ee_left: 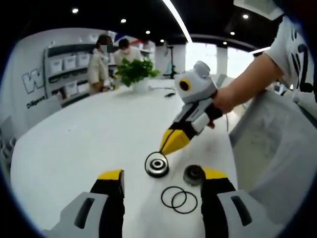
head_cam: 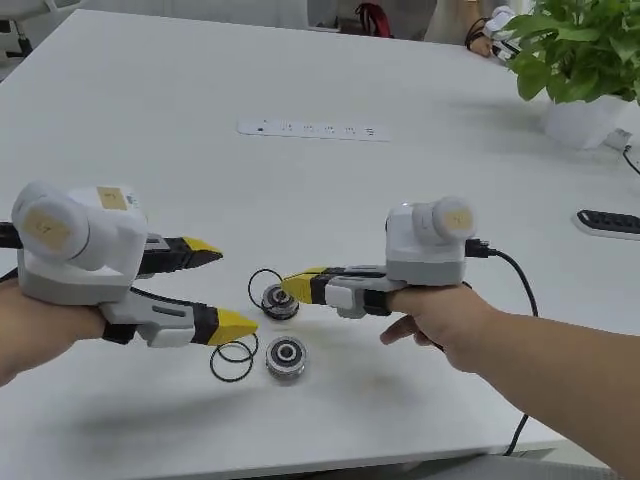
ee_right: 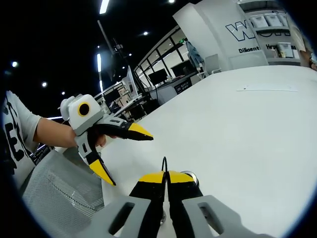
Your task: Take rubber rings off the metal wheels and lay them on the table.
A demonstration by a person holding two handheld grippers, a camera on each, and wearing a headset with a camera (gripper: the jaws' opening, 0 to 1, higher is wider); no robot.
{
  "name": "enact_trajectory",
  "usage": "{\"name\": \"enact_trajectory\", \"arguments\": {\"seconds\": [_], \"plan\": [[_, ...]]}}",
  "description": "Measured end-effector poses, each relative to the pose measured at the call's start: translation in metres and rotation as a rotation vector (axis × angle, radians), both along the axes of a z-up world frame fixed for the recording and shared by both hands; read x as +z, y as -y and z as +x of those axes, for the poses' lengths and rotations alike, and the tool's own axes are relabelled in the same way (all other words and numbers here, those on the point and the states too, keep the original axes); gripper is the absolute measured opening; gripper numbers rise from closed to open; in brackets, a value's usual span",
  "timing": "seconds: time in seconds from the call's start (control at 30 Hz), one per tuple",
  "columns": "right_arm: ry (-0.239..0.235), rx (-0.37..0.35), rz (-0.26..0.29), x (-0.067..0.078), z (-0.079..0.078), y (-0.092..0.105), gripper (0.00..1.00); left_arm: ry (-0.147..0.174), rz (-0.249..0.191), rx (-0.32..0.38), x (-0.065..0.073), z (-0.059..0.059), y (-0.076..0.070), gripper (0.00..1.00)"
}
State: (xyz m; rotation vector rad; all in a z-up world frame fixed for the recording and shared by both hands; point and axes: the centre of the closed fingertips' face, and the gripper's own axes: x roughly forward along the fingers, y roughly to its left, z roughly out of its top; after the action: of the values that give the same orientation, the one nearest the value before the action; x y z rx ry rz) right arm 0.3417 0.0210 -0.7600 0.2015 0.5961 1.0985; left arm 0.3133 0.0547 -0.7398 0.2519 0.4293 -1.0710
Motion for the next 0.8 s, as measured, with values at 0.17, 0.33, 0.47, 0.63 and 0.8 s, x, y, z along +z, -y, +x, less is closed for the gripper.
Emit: {"name": "enact_trajectory", "arguments": {"seconds": [0.17,0.33,0.47,0.63,0.8], "plan": [[-0.009,0.017,0.009,0.001,-0.005,-0.009,0.0,0.003,-0.007,0.007,0.002,-0.002,-0.006,0.67],[-0.017,0.035,0.017,0.001,-0.01,-0.016,0.0,0.005,-0.006,0.007,0.002,-0.005,-0.012,0.7],[-0.026,0.049,0.019,0.0,-0.015,-0.022,0.0,0.004,-0.006,0.008,0.003,-0.009,-0.017,0.72],[-0.036,0.064,0.019,-0.001,-0.02,-0.028,0.0,0.006,-0.002,0.014,0.003,-0.011,-0.022,0.73],[-0.047,0.079,0.019,-0.002,-0.025,-0.032,0.0,0.004,0.001,0.021,0.003,-0.012,-0.027,0.73]]}}
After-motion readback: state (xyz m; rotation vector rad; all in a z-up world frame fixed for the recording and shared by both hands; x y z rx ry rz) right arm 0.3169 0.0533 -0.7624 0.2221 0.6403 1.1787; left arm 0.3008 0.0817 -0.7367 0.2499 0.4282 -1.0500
